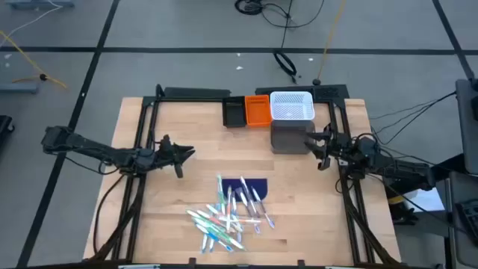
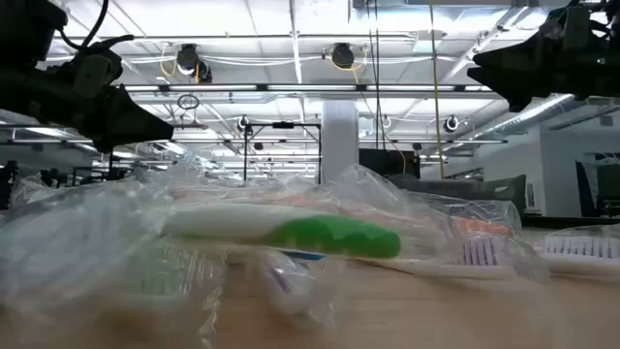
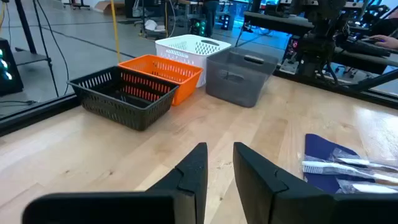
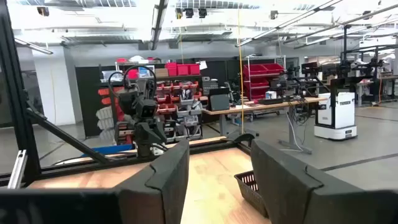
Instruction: Pick & Place Toothbrushes
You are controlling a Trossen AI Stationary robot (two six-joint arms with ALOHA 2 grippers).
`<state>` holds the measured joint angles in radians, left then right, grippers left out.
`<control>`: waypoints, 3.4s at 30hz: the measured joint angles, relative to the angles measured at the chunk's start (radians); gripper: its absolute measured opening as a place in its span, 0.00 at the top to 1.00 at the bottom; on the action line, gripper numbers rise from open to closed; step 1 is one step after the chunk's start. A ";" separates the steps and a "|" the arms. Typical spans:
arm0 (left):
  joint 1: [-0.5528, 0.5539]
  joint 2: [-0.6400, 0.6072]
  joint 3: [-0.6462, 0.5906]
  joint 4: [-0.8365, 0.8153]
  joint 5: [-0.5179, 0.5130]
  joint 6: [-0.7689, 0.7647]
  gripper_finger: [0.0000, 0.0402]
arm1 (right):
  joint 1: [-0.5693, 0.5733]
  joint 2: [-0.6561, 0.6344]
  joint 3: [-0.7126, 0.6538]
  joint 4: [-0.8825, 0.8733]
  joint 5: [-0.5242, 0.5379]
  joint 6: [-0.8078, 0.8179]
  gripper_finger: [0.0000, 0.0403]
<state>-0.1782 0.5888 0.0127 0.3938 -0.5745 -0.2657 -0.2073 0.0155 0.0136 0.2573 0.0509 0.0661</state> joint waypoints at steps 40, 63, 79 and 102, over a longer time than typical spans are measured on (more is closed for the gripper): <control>0.000 0.000 0.000 0.000 0.000 0.000 0.81 | 0.000 0.000 0.000 0.000 0.000 0.000 0.59; 0.000 0.000 0.000 0.000 0.000 0.000 0.81 | 0.000 0.000 0.000 0.000 0.000 0.000 0.59; 0.000 0.000 0.000 0.006 -0.002 0.000 0.81 | 0.000 0.000 0.000 0.195 0.002 0.129 0.59; 0.000 0.000 0.000 0.192 -0.011 -0.036 0.81 | 0.000 0.322 0.122 0.137 -0.190 0.430 0.59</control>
<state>-0.1780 0.5884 0.0128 0.5854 -0.5858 -0.3016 -0.2073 0.3376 0.1360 0.3947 -0.1386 0.4957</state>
